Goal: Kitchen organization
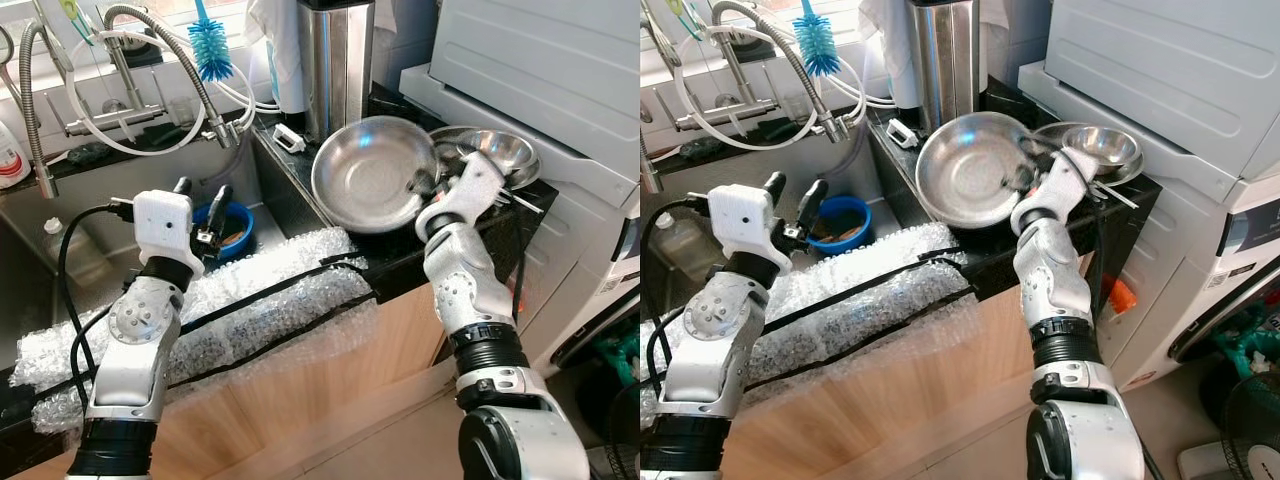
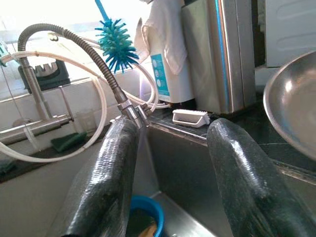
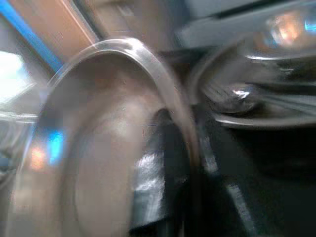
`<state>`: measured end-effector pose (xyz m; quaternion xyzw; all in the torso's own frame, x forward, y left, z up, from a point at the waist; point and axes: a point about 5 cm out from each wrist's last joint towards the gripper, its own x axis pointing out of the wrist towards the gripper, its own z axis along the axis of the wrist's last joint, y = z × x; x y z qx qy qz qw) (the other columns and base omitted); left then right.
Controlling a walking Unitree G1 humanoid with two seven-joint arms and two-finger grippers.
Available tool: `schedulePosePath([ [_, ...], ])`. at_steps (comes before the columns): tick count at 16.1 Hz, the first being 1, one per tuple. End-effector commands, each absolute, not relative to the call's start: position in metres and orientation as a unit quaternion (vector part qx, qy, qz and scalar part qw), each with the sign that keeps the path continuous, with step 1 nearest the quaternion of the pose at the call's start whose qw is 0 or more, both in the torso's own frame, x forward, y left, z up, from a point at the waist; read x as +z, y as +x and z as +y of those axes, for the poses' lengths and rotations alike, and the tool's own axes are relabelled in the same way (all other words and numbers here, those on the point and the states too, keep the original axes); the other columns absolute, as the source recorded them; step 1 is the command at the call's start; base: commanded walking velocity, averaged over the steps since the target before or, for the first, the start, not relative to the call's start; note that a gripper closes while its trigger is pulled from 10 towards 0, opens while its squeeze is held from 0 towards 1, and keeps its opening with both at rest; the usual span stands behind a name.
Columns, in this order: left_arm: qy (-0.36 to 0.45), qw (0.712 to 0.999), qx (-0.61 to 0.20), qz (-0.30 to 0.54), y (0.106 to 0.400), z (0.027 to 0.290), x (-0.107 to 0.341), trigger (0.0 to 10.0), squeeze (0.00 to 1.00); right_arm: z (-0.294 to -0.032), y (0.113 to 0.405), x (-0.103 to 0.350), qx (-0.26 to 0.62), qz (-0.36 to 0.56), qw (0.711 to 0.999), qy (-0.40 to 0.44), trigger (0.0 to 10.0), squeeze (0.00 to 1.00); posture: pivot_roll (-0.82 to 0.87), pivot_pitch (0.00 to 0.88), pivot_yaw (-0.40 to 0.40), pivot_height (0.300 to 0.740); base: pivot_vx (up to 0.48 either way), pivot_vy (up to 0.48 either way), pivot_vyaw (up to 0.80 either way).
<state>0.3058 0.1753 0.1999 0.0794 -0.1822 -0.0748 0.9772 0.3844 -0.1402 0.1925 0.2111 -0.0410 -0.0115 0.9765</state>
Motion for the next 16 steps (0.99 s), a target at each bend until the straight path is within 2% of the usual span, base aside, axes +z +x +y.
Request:
schedulePosePath([
  [1, 0.088, 0.974, -0.074, -0.193, 0.307, 0.175, 0.204, 10.0, 0.00, -0.138, 0.383, 0.210, 0.000, -0.090, 0.971, 0.223, 0.0, 0.00, -0.07, 0.000, 0.062, 0.740, 0.000, 0.000, 0.00],
  [7, 0.073, 0.974, -0.056, -0.205, 0.307, 0.176, 0.211, 10.0, 0.00, -0.127, 0.373, 0.224, 0.054, -0.176, 0.950, 0.253, 0.0, 0.00, -0.06, 0.000, 0.054, 0.740, 0.000, 0.000, 0.00],
  [8, 0.060, 0.975, -0.052, -0.206, 0.307, 0.177, 0.212, 10.0, 0.00, -0.126, 0.372, 0.225, 0.060, -0.180, 0.949, 0.252, 1.9, 0.00, -0.06, 0.000, 0.054, 0.740, 0.000, 0.000, 0.00],
  [9, -0.009, 0.977, -0.040, -0.209, 0.308, 0.182, 0.220, 10.0, 0.00, -0.122, 0.367, 0.226, 0.082, -0.197, 0.944, 0.251, 10.0, 0.00, -0.06, 0.000, 0.054, 0.740, 0.000, 0.000, 0.00],
  [13, -0.130, 0.966, -0.057, -0.216, 0.308, 0.182, 0.234, 10.0, 0.00, -0.119, 0.356, 0.218, 0.108, -0.205, 0.941, 0.245, 10.0, 0.00, -0.06, 0.000, 0.047, 0.740, 0.000, 0.000, 0.00],
  [15, -0.161, 0.959, -0.084, -0.217, 0.308, 0.180, 0.237, 10.0, 0.00, -0.116, 0.351, 0.213, 0.119, -0.197, 0.941, 0.247, 10.0, 0.00, -0.06, 0.000, 0.043, 0.740, 0.000, 0.000, 0.00],
  [16, -0.167, 0.957, -0.104, -0.212, 0.306, 0.175, 0.235, 10.0, 1.00, -0.113, 0.348, 0.209, 0.129, -0.191, 0.942, 0.245, 10.0, 0.00, -0.06, 0.000, 0.045, 0.740, 0.000, 0.000, 0.00],
])
